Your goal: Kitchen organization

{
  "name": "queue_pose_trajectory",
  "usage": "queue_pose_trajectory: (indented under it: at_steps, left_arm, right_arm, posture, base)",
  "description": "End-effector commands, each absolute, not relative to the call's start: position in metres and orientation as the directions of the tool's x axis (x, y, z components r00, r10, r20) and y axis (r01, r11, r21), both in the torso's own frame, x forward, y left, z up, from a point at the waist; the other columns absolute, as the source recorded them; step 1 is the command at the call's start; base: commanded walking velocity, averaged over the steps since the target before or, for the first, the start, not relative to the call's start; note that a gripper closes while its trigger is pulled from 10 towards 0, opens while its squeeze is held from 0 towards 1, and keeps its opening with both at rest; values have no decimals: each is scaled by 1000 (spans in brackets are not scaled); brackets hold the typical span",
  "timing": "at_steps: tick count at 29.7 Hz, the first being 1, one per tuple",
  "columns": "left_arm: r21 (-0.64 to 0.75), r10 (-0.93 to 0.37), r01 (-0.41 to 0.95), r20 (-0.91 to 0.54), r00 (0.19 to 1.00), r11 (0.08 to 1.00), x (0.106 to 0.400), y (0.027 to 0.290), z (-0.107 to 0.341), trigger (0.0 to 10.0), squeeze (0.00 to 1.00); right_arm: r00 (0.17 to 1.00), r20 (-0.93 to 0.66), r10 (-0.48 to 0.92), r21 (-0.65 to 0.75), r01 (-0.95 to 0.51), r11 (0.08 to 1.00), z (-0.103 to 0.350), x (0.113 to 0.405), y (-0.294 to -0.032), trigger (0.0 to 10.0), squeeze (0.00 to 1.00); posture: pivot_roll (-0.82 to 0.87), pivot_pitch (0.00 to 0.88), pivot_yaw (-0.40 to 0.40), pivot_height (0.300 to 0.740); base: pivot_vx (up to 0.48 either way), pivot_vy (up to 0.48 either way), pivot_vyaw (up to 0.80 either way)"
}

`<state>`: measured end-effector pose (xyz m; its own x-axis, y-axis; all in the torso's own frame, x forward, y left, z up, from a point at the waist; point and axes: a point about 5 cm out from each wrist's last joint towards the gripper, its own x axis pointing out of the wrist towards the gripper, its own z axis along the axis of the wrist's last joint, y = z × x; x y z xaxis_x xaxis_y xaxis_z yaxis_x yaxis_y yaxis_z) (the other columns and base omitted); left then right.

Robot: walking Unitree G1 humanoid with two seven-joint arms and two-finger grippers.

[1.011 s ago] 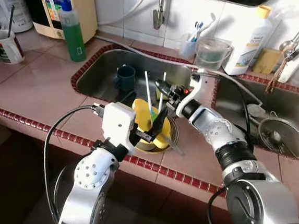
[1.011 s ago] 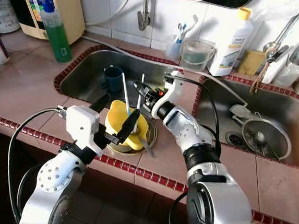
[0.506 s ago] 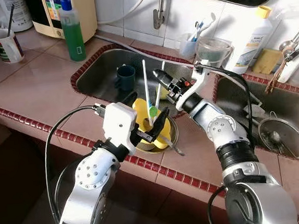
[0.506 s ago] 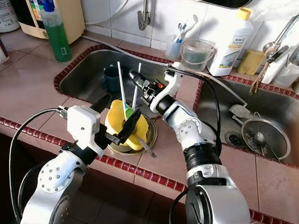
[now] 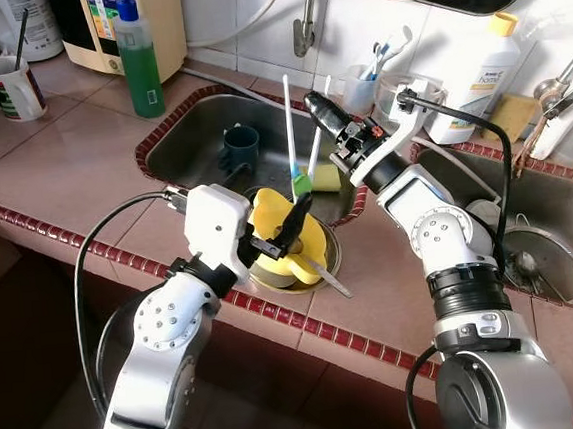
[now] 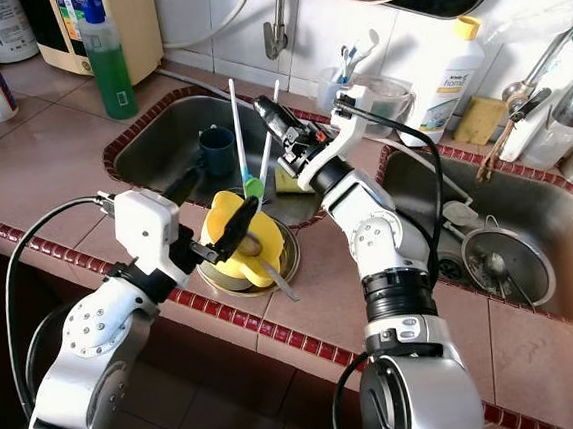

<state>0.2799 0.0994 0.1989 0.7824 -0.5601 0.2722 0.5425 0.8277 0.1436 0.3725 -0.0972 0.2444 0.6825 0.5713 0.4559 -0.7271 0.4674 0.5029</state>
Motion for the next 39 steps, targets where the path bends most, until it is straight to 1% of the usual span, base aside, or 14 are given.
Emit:
queue_pose_trajectory:
  at_steps: [1,3,4,5,6,9,11,12,13,14,22,26,29,39]
  left_arm:
    - [150,-571,553,281,771,820,282,99,202,10000,0]
    - [161,-563,540,281,777,826,285,106,204,10000,0]
    - [168,-550,524,285,785,835,289,110,206,10000,0]
    - [168,-550,524,285,785,835,289,110,206,10000,0]
    - [153,-528,506,298,795,849,293,116,209,10000,0]
    - [138,-505,488,311,805,862,297,122,213,10000,0]
    - [127,-470,454,320,823,882,303,129,216,10000,0]
    - [127,-470,454,320,823,882,303,129,216,10000,0]
    - [117,-444,431,325,835,895,306,134,218,10000,0]
    - [108,-424,413,326,845,904,308,136,218,10000,0]
    - [11,-353,368,304,885,930,316,138,214,10000,0]
    - [-25,-338,361,293,894,932,319,139,213,10000,0]
    - [-28,-337,361,295,894,932,320,139,214,10000,0]
    - [-33,-341,365,291,894,930,323,140,215,10000,0]
  right_arm:
    - [676,504,538,475,-737,481,256,371,-108,10000,0]
    - [685,529,502,445,-727,523,264,370,-116,10000,0]
    - [695,540,474,421,-711,563,268,369,-122,10000,0]
    - [695,540,474,421,-711,563,268,369,-122,10000,0]
    - [711,548,442,401,-686,607,272,369,-128,10000,0]
    - [729,557,398,376,-648,662,276,369,-136,10000,0]
    - [754,567,331,324,-574,752,280,367,-146,10000,0]
    - [754,567,331,324,-574,752,280,367,-146,10000,0]
    - [769,573,283,261,-498,827,282,364,-152,10000,0]
    - [776,576,258,215,-449,867,281,362,-155,10000,0]
    - [803,562,199,98,-304,948,262,348,-154,10000,0]
    - [822,540,181,99,-276,956,251,343,-153,10000,0]
    - [828,529,184,63,-255,965,245,340,-153,10000,0]
    - [845,509,166,51,-222,974,239,338,-153,10000,0]
  posture:
    - [-149,65,-132,740]
    - [-149,63,-129,740]
    - [-149,63,-129,740]
    - [-149,63,-129,740]
    - [-148,60,-126,740]
    - [-147,57,-124,740]
    - [-147,54,-119,740]
    - [-147,54,-119,740]
    - [-147,53,-117,740]
    - [-147,52,-114,740]
    - [-153,49,-104,740]
    - [-156,46,-101,740]
    - [-157,43,-100,740]
    - [-164,32,-95,740]
  base:
    - [0,0,0]
    - [0,0,0]
    - [0,0,0]
    - [0,0,0]
    - [0,0,0]
    - [0,0,0]
    - [0,0,0]
    - [0,0,0]
    - [0,0,0]
    - [0,0,0]
    - [0,0,0]
    - [0,0,0]
    - [0,0,0]
    - [0,0,0]
